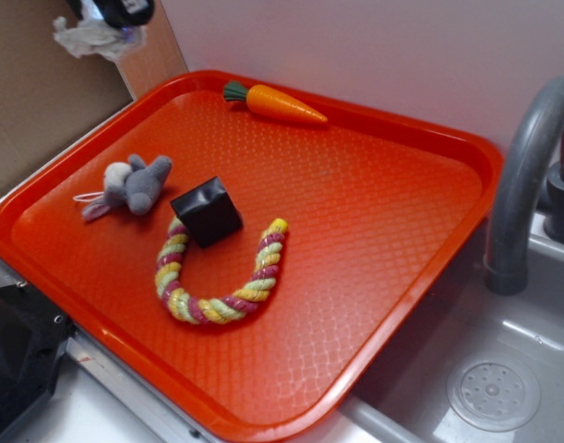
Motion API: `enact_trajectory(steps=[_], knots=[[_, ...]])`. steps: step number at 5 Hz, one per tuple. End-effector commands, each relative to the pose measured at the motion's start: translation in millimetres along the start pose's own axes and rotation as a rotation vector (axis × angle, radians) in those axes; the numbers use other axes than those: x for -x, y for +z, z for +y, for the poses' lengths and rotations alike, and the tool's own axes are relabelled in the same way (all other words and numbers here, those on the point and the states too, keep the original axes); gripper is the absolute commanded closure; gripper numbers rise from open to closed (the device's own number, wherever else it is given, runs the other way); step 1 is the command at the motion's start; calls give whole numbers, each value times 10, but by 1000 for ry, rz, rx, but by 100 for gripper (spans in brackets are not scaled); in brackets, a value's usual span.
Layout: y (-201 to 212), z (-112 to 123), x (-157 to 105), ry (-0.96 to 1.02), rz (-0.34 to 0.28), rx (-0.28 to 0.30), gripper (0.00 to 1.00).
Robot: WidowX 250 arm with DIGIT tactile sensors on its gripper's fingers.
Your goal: Grab the white paper.
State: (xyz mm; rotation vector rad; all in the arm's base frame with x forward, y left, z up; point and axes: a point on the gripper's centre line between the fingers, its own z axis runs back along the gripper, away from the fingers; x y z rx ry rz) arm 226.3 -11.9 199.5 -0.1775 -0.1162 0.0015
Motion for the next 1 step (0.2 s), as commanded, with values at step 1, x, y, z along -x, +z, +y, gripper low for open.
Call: enact_trajectory(steps=[1], knots=[[228, 212, 20, -162, -10, 23, 100]])
